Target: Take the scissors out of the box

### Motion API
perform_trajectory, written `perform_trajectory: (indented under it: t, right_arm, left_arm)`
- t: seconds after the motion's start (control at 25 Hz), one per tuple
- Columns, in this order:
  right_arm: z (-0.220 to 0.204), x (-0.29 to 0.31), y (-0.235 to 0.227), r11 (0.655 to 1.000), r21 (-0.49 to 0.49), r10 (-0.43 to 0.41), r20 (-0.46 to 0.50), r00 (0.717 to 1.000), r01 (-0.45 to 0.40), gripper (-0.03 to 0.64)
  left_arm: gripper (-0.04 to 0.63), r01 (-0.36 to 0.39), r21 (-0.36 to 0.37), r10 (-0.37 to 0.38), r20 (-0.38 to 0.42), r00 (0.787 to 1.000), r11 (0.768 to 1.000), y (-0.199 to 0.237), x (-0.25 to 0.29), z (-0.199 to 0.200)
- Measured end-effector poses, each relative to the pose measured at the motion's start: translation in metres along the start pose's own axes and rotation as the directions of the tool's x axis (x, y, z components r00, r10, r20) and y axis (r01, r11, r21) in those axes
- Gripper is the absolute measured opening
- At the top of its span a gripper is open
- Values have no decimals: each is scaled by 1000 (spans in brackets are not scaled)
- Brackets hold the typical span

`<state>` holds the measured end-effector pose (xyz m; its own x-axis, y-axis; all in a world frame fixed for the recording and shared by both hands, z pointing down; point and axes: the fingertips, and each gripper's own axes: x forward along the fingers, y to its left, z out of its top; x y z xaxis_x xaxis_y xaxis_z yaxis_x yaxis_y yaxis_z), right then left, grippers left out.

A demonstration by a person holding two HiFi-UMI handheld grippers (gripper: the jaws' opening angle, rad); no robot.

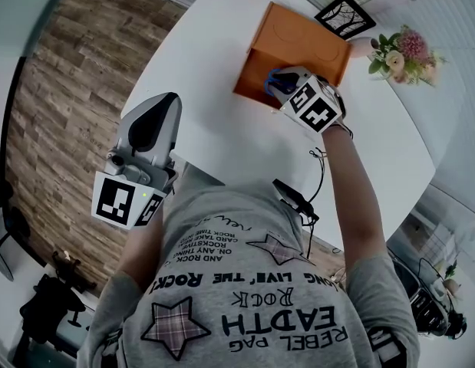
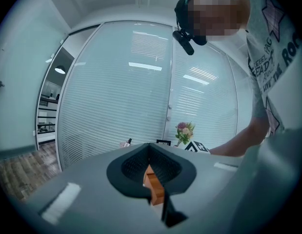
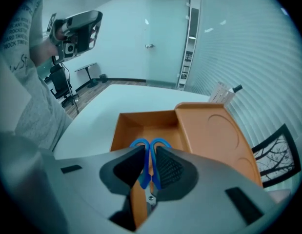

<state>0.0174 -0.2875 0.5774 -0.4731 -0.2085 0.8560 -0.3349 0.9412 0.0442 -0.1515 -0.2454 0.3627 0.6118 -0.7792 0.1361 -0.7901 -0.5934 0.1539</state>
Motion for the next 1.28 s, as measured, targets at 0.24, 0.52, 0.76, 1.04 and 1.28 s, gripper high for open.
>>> perform_trajectory:
  t: [0.24, 0.52, 0.76, 1.04, 1.28]
  right_arm:
    - [14, -31, -4, 996, 65, -67, 109, 992, 60, 81]
    - [29, -69, -11, 979, 137, -180, 248, 952, 150, 81]
    - [42, -96, -12, 964, 181, -249, 338, 908, 197, 81]
    - [58, -127, -5, 951, 203, -301, 429, 852, 234, 81]
    - [67, -148, 0, 939, 199, -342, 478, 809, 279, 80]
  left_arm:
    - [9, 15, 13, -15, 11, 1000, 1000, -8, 0, 7]
    - [9, 23, 28, -23, 25, 999, 999, -15, -6, 14]
    - [9, 22, 43, -24, 38, 999, 999, -19, -14, 20]
    - [9, 21, 60, -24, 49, 998, 998, -25, -24, 25]
    - [9, 23, 71, -28, 61, 998, 997, -31, -28, 30]
